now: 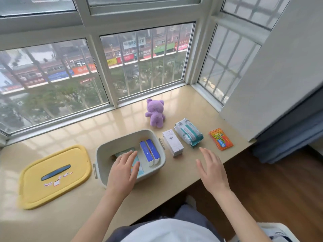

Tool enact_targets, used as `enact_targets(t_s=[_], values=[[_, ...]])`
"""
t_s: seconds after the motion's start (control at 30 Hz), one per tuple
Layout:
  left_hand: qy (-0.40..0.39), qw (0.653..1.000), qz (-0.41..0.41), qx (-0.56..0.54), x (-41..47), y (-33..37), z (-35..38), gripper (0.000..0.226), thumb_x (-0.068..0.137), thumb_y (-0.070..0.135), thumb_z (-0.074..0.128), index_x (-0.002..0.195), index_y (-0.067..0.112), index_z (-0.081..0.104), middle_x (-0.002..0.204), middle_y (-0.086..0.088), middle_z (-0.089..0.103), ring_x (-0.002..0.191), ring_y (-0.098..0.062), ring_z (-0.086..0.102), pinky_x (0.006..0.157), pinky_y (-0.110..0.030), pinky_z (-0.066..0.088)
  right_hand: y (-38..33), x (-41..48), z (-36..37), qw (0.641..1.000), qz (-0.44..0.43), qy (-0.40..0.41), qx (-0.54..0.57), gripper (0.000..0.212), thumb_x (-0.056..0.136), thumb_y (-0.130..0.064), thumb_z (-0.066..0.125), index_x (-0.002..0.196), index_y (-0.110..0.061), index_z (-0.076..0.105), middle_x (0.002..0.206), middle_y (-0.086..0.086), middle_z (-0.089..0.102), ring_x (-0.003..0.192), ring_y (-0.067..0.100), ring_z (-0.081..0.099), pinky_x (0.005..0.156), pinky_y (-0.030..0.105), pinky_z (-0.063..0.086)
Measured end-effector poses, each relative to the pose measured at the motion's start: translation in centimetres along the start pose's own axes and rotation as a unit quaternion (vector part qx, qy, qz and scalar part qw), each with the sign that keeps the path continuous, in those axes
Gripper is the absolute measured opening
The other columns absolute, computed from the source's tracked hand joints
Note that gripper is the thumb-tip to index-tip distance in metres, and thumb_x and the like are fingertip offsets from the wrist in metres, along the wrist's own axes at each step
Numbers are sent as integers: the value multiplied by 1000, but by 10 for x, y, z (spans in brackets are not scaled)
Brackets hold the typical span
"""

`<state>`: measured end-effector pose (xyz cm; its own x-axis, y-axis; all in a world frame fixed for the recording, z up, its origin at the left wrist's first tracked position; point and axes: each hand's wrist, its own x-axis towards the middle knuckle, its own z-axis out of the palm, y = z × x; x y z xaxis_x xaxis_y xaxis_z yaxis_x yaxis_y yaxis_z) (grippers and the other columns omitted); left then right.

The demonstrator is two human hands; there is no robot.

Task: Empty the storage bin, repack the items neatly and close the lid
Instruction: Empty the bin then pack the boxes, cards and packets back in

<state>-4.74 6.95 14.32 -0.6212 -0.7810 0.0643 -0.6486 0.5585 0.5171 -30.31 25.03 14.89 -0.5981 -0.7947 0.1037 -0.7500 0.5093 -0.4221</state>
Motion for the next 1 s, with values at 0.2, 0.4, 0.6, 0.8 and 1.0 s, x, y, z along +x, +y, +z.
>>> enact_targets(t_s=[0.2, 0.4, 0.6, 0.8, 1.0], values=[[9, 999, -42, -5, 29, 64, 62, 60, 96, 50, 25, 135, 15, 56, 135, 1, 56, 125, -17, 44, 102, -31, 36, 81, 53, -14, 998, 5, -45, 39, 49, 99, -36, 47, 144, -15, 44, 145, 5, 49, 135, 21, 42, 109, 41, 39], [14, 994, -109, -27, 62, 131, 124, 59, 95, 49, 28, 136, 14, 54, 134, 1, 55, 124, -20, 47, 101, -31, 38, 150, 122, -27, 991, -42, -118, 48, 49, 100, -35, 46, 146, -18, 42, 148, -1, 44, 138, 14, 35, 107, 24, 28], [-2, 985, -167, -43, 96, 161, 169, 63, 93, 51, 29, 142, 17, 45, 140, 2, 49, 128, -17, 44, 104, -29, 36, 182, 185, -9, 973, -112, -199, 27, 49, 99, -28, 52, 144, -15, 42, 144, 6, 47, 134, 19, 38, 108, 27, 29], [-18, 973, -211, -93, 154, 145, 225, 56, 98, 33, 50, 150, 17, 35, 149, 1, 40, 138, -16, 36, 110, -21, 25, 204, 245, 50, 963, -101, -245, 58, 45, 96, -25, 58, 139, -18, 50, 139, 5, 50, 130, 17, 40, 101, 20, 26], [-12, 955, -273, -117, 208, 94, 309, 67, 96, 28, 54, 153, 14, 22, 157, -6, 26, 144, -19, 21, 116, -29, 19, 233, 301, 147, 963, -60, -248, 89, 48, 94, -28, 61, 140, -26, 49, 130, 4, 50, 128, 20, 42, 100, 25, 31]])
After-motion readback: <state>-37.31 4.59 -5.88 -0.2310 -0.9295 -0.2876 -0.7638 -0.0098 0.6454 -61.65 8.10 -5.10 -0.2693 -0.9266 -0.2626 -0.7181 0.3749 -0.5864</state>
